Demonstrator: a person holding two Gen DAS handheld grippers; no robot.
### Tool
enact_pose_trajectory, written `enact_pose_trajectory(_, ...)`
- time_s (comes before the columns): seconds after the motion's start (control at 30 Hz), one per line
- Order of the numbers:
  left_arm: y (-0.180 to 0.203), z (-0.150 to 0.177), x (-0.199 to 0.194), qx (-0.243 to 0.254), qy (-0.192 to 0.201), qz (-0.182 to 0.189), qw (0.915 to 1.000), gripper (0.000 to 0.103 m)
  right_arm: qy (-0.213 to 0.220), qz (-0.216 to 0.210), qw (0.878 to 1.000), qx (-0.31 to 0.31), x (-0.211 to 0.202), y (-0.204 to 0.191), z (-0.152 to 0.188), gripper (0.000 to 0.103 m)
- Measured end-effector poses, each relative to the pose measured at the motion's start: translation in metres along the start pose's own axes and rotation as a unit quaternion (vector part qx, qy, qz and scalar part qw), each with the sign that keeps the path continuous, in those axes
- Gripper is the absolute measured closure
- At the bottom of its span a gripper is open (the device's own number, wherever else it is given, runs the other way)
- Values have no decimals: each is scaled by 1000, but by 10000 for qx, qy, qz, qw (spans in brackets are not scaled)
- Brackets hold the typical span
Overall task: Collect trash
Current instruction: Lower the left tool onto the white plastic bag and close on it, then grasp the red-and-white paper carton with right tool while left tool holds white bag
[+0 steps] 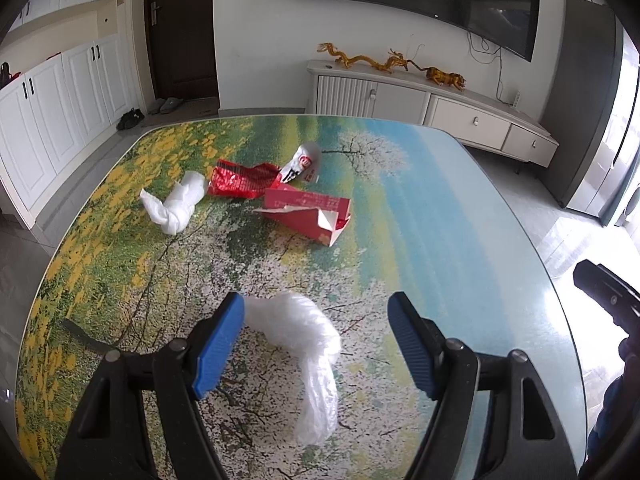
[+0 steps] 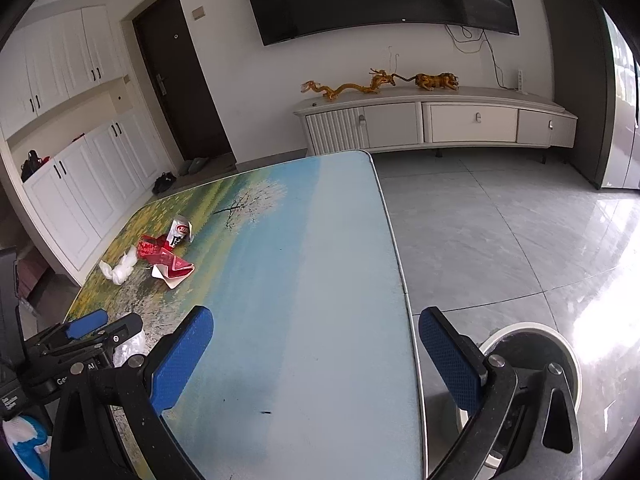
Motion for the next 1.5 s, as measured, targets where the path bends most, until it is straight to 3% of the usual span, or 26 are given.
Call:
enact_pose_trajectory(0.17, -16, 4, 6, -173, -73, 97, 9998, 32, -74, -131, 9996, -235, 13, -22, -6, 0)
enact_pose_trajectory(0.53, -45, 12, 13, -481, -249, 456, 9975, 47, -178, -514, 9959, -726, 38, -78, -18, 0)
enact_pose_trajectory(0.67, -50, 14, 9, -509, -250, 593, 9966, 47, -217, -641, 9936, -907, 45, -95, -20, 0)
enact_pose_trajectory(0.7, -51, 15, 8, -497, -247, 594, 9967, 48, -229, -674, 9928, -963, 47, -100, -21, 0)
enact_pose_trajectory(0.9, -61, 17, 3, -361, -215, 526, 9977, 72, -272, -932, 9860, -1356, 58, -132, -23, 0)
enact_pose_trajectory(1.17, -85, 12, -1, -417, -53, 394, 9983, 75, -409, -1257, 9705, -2016, 86, -183, -23, 2)
enact_pose_trajectory(1.43, -90, 10, 1, -501, -33, 551, 9972, 75, -619, -1366, 9513, -2692, 120, -212, -20, 17)
enact_pose_trajectory(1.5, -90, 10, 1, -502, -32, 557, 9972, 75, -686, -1405, 9487, -2747, 127, -213, -18, 29)
Point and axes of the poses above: each gripper's, at about its wrist camera, not at the fingertips, and x roughly the way its jaws point, y to its right, z to its underside, the point moved 4 cm from there along x, roughly the way its jaws point, and after that the axes turned 13 degrees about z, right-handed, at the moved point
